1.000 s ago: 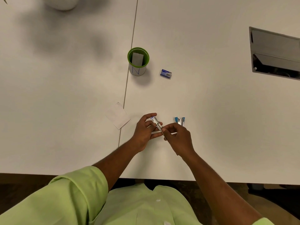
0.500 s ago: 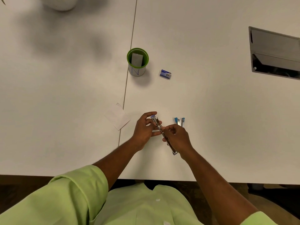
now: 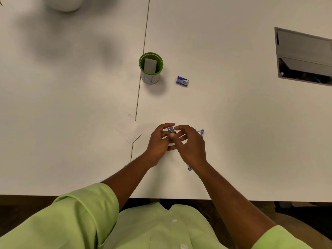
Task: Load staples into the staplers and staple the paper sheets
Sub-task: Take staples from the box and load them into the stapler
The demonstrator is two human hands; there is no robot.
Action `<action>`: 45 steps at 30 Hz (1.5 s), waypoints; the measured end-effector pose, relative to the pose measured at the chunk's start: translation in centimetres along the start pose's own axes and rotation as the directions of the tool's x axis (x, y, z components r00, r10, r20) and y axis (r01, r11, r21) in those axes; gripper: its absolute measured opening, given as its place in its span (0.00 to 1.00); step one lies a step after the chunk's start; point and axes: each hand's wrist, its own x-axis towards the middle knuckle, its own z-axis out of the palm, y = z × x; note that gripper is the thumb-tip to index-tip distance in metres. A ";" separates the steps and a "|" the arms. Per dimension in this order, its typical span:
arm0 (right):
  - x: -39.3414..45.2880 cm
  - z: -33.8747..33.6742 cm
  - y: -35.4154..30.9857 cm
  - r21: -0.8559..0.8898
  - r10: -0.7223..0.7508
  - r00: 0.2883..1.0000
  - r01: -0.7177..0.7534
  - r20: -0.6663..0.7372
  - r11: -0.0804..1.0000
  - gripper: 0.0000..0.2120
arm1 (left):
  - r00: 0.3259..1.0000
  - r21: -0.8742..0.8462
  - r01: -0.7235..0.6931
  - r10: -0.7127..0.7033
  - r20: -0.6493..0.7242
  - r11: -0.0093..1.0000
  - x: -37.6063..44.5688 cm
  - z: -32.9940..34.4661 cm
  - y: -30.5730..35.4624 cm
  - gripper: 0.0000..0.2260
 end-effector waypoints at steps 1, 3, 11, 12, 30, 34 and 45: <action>0.1 0.1 -0.1 -0.008 -0.015 1.000 0.015 -0.015 1.000 0.09 | 1.000 0.002 -0.001 0.001 0.000 1.000 0.0 0.0 0.0 0.18; 0.4 0.1 -0.2 -0.011 -0.035 0.999 0.035 -0.039 0.999 0.05 | 1.000 0.004 -0.001 0.001 0.003 1.000 -0.1 0.0 0.1 0.18; 0.9 -0.6 0.9 -0.023 0.041 0.996 -0.039 0.084 0.999 0.03 | 1.000 0.007 -0.001 0.001 0.027 1.000 -0.5 0.1 -0.5 0.18; 0.9 -0.7 1.0 -0.029 0.050 0.994 -0.048 0.094 0.998 0.03 | 1.000 0.013 -0.001 0.000 0.027 1.000 -0.5 0.1 -0.5 0.18; -2.3 -1.0 3.3 -0.015 -0.043 0.959 0.049 0.281 0.999 0.06 | 0.999 0.008 0.029 -0.029 -0.036 1.000 -1.0 -0.5 -0.7 0.17; -2.5 -0.7 3.6 -0.060 -0.120 0.957 0.141 0.264 0.988 0.08 | 0.999 -0.016 0.022 -0.022 -0.032 1.000 -1.2 -0.7 -0.8 0.17; -2.7 1.3 2.1 0.042 0.072 0.989 -0.067 -0.130 0.997 0.10 | 0.998 0.007 -0.016 0.016 -0.056 1.000 -1.0 -0.3 0.0 0.16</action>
